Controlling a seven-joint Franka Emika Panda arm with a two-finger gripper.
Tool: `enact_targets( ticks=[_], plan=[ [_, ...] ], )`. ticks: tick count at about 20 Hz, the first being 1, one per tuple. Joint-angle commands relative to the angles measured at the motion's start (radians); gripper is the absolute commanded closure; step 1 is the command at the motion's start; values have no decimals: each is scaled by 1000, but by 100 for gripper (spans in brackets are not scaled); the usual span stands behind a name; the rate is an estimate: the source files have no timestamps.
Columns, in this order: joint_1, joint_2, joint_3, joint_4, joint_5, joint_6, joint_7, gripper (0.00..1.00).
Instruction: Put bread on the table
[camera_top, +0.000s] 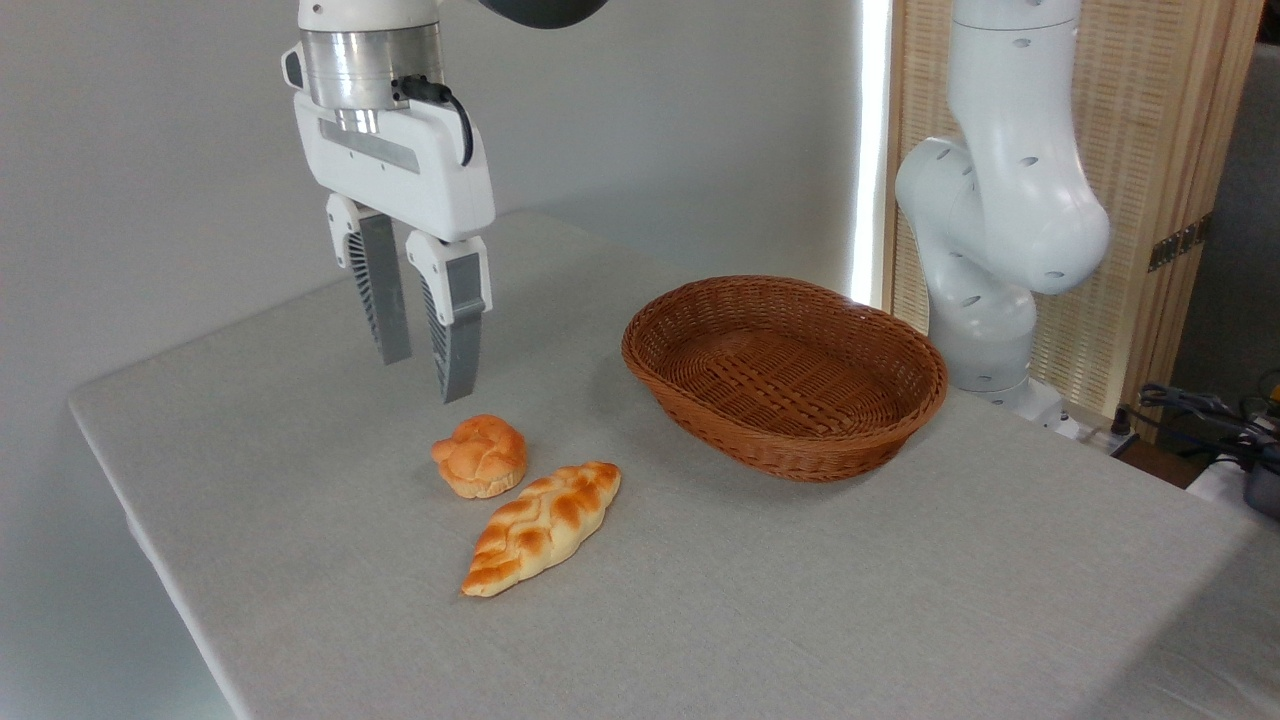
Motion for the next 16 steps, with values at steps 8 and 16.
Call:
enact_targets(
  ticks=[8, 16],
  plan=[
    [-4, -15, -6, 11, -16, -99, 51, 0],
    [-4, 27, -6, 12, -15, -87, 61, 0]
  ],
)
